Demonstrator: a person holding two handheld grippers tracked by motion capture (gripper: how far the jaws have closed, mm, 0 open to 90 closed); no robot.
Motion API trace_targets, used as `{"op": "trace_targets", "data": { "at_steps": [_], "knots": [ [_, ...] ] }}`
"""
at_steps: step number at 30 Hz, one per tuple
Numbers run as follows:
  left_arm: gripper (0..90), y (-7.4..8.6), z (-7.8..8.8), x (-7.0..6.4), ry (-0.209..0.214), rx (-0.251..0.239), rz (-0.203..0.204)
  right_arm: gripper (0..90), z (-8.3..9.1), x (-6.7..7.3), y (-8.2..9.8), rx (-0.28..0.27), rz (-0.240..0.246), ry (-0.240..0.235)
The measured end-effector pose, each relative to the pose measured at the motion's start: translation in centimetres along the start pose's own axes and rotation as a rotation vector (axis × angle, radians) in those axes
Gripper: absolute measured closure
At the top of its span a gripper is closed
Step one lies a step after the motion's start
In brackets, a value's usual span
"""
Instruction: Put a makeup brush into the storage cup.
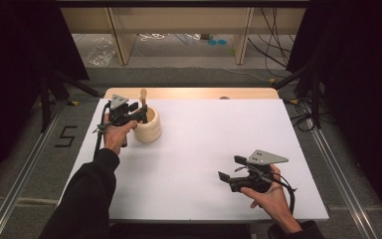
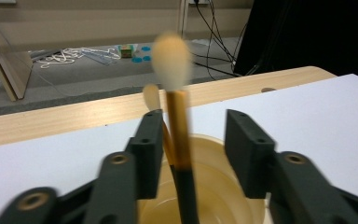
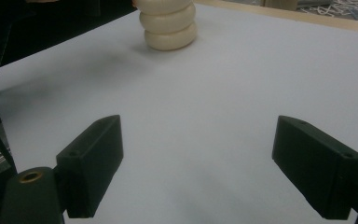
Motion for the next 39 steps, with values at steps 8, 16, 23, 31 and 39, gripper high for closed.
{"op": "trace_targets", "data": {
  "at_steps": [8, 16, 23, 31, 39],
  "knots": [
    [28.5, -0.4, 1.3, 0.7, -0.026, -0.016, 0.021, 17.1, 0.0, -0.1, 0.0, -0.001, -0.004, 0.005],
    [24.9, -0.4, 2.2, 0.9, -0.005, -0.012, 0.059, 17.1, 0.0, -0.1, 0.0, -0.002, -0.005, 0.004],
    [21.7, -0.1, 2.8, 0.5, 0.012, -0.017, 0.080, 17.0, 0.0, -0.1, 0.0, -0.001, -0.006, 0.006],
    [18.0, -0.4, 4.2, -0.8, 0.055, -0.016, 0.063, 16.9, 0.1, -0.2, -0.1, -0.004, -0.008, 0.008],
    [18.1, -0.2, 5.7, -2.6, 0.102, -0.027, 0.050, 16.9, 0.0, -0.3, -0.1, -0.006, -0.011, 0.012]
  ]
}}
Point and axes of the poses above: each handheld gripper's, and its own axes: z roughly backward along the jaws, y roughly out of its underside, x roughly to its left, the point moved 9 cm from there along -z, roughly forward along the jaws, and after that the axes turned 4 degrees about y, right-handed, at the moved point
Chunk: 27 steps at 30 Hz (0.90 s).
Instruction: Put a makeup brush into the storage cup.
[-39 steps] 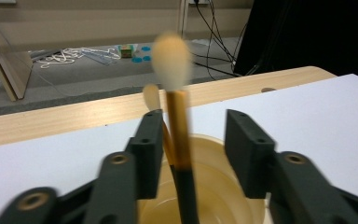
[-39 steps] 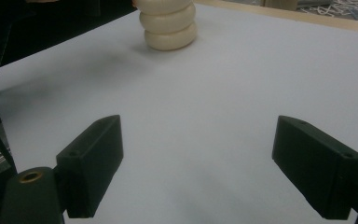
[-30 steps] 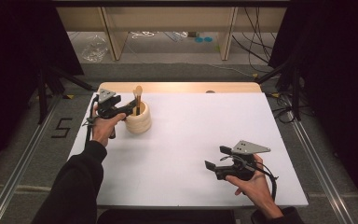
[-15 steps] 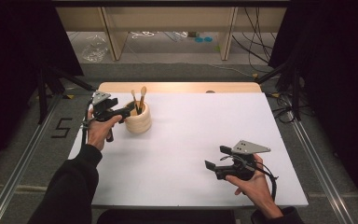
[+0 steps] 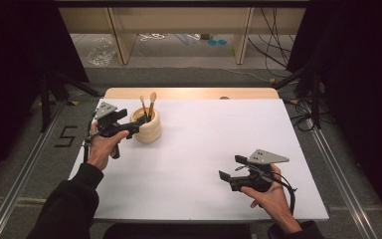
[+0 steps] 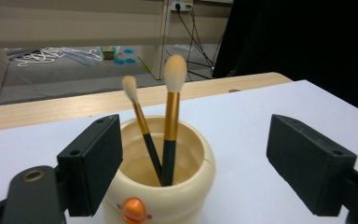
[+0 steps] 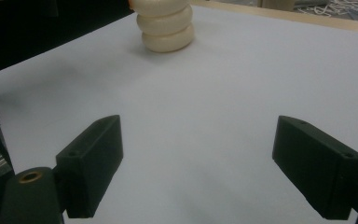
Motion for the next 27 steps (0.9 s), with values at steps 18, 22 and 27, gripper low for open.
{"op": "trace_targets", "data": {
  "at_steps": [18, 22, 27],
  "knots": [
    [15.8, 0.9, 2.0, -4.5, 0.076, -0.032, -0.078, 16.8, 0.0, 0.0, 0.0, -0.001, -0.004, -0.002],
    [15.8, 1.4, 2.3, -5.1, 0.082, -0.025, -0.079, 16.8, 0.3, 0.0, 0.1, 0.024, 0.004, 0.008],
    [15.8, 2.5, 2.8, -5.9, 0.100, -0.007, -0.086, 16.8, 0.2, 0.2, 0.1, 0.029, -0.010, -0.016]
  ]
}}
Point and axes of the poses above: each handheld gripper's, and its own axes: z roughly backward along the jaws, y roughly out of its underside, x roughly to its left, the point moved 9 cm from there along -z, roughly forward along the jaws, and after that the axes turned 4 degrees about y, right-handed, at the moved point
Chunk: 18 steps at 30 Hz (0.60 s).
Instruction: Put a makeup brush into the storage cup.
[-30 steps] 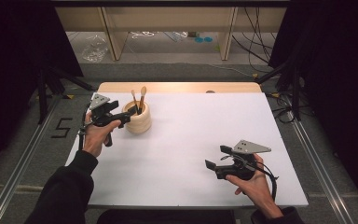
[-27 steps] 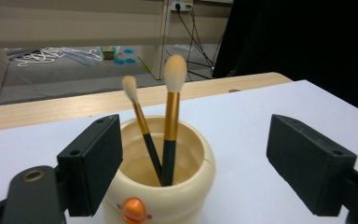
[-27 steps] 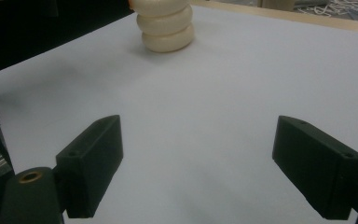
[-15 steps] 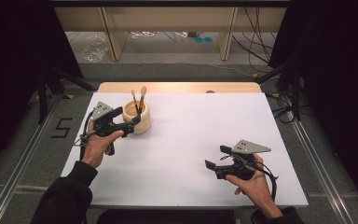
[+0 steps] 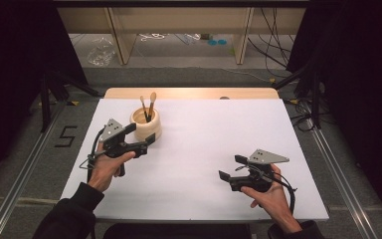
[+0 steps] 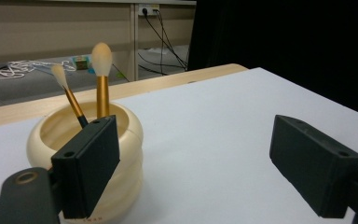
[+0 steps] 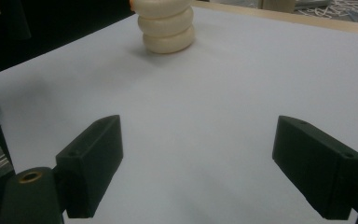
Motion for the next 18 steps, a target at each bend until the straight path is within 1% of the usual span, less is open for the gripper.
{"op": "trace_targets", "data": {
  "at_steps": [2, 3, 4, 5, 6, 7, 9, 10, 11, 12, 13, 15, 16, 17, 18],
  "knots": [
    [15.8, 0.3, 0.2, -0.2, 0.004, 0.005, -0.002, 16.8, 0.0, 0.0, 0.0, -0.003, 0.001, 0.004],
    [15.8, 0.4, 0.3, -0.3, 0.006, 0.008, -0.001, 16.8, -0.1, -0.1, -0.1, -0.014, 0.002, 0.006],
    [15.8, 0.5, 0.4, -0.4, 0.007, 0.008, -0.007, 16.8, -0.2, -0.2, -0.1, -0.023, 0.013, 0.015],
    [15.8, 0.6, 0.5, -0.6, 0.009, 0.008, 0.000, 16.8, -0.2, -0.1, -0.2, -0.025, 0.014, 0.011],
    [15.8, 0.8, 0.5, -0.7, 0.010, 0.010, 0.003, 16.8, -0.2, -0.1, -0.2, -0.023, 0.014, 0.011],
    [15.8, 0.9, 0.6, -0.8, 0.016, 0.013, -0.007, 16.8, -0.2, -0.1, -0.2, -0.025, 0.014, 0.010],
    [15.8, 1.2, 0.7, -1.2, 0.023, 0.017, -0.011, 16.8, -0.2, -0.1, -0.2, -0.025, 0.013, 0.011],
    [15.8, 1.3, 0.8, -1.4, 0.027, 0.017, -0.002, 16.8, -0.1, -0.1, -0.1, -0.021, 0.010, 0.009],
    [15.8, 1.4, 0.9, -1.6, 0.033, 0.020, -0.011, 16.8, -0.1, -0.1, -0.1, -0.017, 0.009, 0.010],
    [15.8, 1.5, 1.0, -1.7, 0.034, 0.023, -0.014, 16.8, 0.0, -0.1, -0.1, -0.011, 0.009, 0.011],
    [15.9, 1.6, 1.0, -1.9, 0.034, 0.021, -0.005, 16.8, 0.0, -0.1, -0.1, -0.011, 0.009, 0.010],
    [15.9, 1.7, 1.1, -2.1, 0.038, 0.022, -0.015, 16.8, 0.0, -0.2, -0.1, -0.016, 0.011, 0.016],
    [15.8, 1.8, 1.2, -2.2, 0.037, 0.024, -0.010, 16.8, 0.0, -0.3, -0.1, -0.017, 0.013, 0.021],
    [15.9, 1.8, 1.2, -2.4, 0.041, 0.023, -0.020, 16.8, 0.0, -0.2, -0.1, -0.017, 0.013, 0.020],
    [15.9, 1.9, 1.2, -2.5, 0.043, 0.024, -0.021, 16.8, 0.0, -0.2, -0.1, -0.016, 0.013, 0.020]
  ]
}}
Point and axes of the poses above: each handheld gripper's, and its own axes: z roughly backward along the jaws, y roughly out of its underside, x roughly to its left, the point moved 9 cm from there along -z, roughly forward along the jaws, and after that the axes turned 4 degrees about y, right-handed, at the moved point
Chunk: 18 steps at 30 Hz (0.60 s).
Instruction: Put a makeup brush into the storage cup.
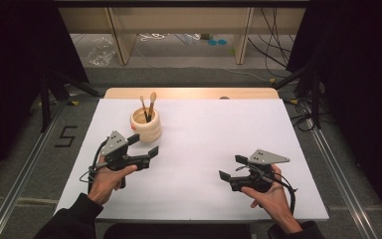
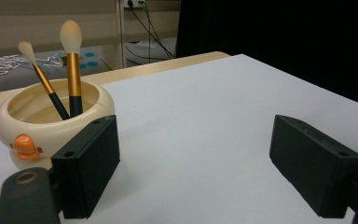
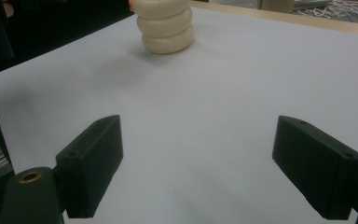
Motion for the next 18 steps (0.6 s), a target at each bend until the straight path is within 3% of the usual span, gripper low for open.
{"op": "trace_targets", "data": {
  "at_steps": [5, 6, 7, 18],
  "knots": [
    [15.8, 0.1, 0.2, -0.7, 0.013, 0.001, -0.009, 16.8, 0.0, 0.0, 0.0, -0.002, -0.001, 0.001],
    [15.8, 0.1, 0.3, -0.8, 0.015, 0.000, -0.029, 16.8, 0.1, 0.2, 0.1, 0.012, -0.013, -0.009],
    [15.9, 0.2, 0.3, -1.0, 0.013, -0.002, -0.016, 16.8, 0.1, 0.2, 0.1, 0.012, -0.013, -0.010],
    [15.9, 1.3, 0.9, -2.5, 0.039, 0.010, -0.042, 16.6, 0.1, 0.0, -0.1, -0.008, -0.005, 0.002]
  ]
}}
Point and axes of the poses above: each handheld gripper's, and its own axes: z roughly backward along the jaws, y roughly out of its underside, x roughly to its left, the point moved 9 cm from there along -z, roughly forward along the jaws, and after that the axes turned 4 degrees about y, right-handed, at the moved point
